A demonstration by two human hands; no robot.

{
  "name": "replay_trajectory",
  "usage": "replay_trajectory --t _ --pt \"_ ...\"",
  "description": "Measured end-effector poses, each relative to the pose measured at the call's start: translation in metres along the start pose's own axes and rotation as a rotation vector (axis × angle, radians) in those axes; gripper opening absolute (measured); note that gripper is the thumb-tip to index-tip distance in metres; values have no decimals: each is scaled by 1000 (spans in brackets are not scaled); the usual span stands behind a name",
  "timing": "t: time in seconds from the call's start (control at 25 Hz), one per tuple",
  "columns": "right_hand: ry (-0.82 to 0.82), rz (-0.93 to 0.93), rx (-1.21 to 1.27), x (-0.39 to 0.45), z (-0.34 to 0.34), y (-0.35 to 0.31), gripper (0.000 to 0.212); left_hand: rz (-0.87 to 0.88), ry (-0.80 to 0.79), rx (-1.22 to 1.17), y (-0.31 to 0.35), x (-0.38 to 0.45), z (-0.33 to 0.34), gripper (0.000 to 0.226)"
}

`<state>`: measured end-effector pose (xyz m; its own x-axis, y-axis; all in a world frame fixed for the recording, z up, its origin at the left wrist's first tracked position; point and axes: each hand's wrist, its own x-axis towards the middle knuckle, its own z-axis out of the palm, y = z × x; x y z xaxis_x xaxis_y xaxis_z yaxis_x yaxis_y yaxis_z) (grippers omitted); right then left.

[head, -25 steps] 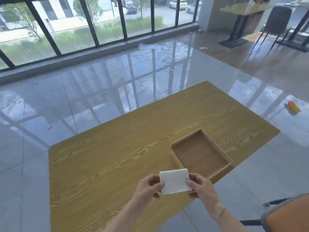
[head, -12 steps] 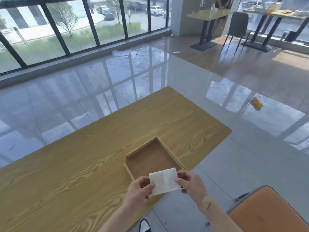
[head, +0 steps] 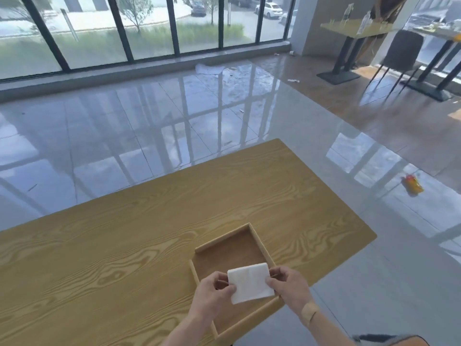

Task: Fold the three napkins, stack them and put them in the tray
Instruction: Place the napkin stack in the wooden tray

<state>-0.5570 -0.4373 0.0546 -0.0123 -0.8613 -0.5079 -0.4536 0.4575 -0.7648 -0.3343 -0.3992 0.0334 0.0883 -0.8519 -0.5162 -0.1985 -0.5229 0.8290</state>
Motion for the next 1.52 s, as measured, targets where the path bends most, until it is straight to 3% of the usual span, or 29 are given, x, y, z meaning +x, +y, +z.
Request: replay_trajectory --t 0.32,1.04,1.52 --pt "-124 64 -238 43 17 -18 1 -73 42 -5 -11 26 -10 10" --pt "-458 -99 -502 116 33 -39 5 -327 366 8 -17 31 6 8" --pt "-392 -105 -583 119 35 -40 7 -381 373 191 -2 51 11 12"
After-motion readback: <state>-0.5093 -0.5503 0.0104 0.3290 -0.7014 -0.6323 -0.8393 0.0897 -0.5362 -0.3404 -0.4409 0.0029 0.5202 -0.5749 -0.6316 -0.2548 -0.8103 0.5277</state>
